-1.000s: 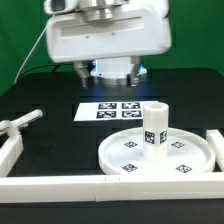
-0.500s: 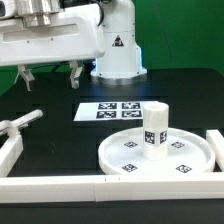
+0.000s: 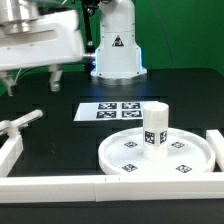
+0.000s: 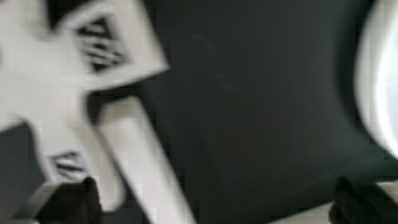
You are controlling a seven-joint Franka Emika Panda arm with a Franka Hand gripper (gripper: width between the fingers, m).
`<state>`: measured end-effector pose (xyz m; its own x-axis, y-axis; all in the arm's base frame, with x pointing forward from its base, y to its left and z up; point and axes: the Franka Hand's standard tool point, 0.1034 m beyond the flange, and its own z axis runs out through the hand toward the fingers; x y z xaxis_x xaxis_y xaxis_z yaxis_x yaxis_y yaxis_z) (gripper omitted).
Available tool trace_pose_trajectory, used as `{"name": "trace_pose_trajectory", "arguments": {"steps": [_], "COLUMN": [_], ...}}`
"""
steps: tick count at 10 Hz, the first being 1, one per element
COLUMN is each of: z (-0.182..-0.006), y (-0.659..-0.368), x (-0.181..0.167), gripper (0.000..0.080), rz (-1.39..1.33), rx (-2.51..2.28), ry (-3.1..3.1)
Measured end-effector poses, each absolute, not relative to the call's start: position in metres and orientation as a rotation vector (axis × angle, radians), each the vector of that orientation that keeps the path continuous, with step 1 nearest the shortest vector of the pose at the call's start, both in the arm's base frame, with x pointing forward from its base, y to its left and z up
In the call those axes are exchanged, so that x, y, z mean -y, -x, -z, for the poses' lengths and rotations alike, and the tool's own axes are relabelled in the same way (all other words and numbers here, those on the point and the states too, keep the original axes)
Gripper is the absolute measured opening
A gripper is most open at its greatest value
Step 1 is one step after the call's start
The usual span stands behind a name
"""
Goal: Assemble round table
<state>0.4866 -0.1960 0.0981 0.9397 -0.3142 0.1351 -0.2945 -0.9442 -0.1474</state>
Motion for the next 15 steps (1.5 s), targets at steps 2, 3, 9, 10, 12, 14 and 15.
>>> {"name": "trace_pose_trajectory", "arguments": {"steps": [2, 3, 9, 10, 12, 14, 15], "z": [-0.086, -0.087, -0.057, -0.052, -0.047, -0.043, -0.042], "y": [-0.476, -0.478, -0.466, -0.463, -0.460, -0.460, -0.463], "x": [0.207, 0.205, 0.222, 0.225, 0.228, 0.231, 0.232], "gripper": [0.0649, 0.0649, 0.0649, 0.0649, 0.0649, 0.0649, 0.0649], "rz": [0.211, 0.211, 0.152, 0.145, 0.129, 0.121, 0.123], "rx": [-0.458, -0.463, -0.458, -0.462, -0.469, -0.472, -0.473], "ry": [2.960, 2.960, 2.990, 2.998, 3.001, 3.005, 3.007]}}
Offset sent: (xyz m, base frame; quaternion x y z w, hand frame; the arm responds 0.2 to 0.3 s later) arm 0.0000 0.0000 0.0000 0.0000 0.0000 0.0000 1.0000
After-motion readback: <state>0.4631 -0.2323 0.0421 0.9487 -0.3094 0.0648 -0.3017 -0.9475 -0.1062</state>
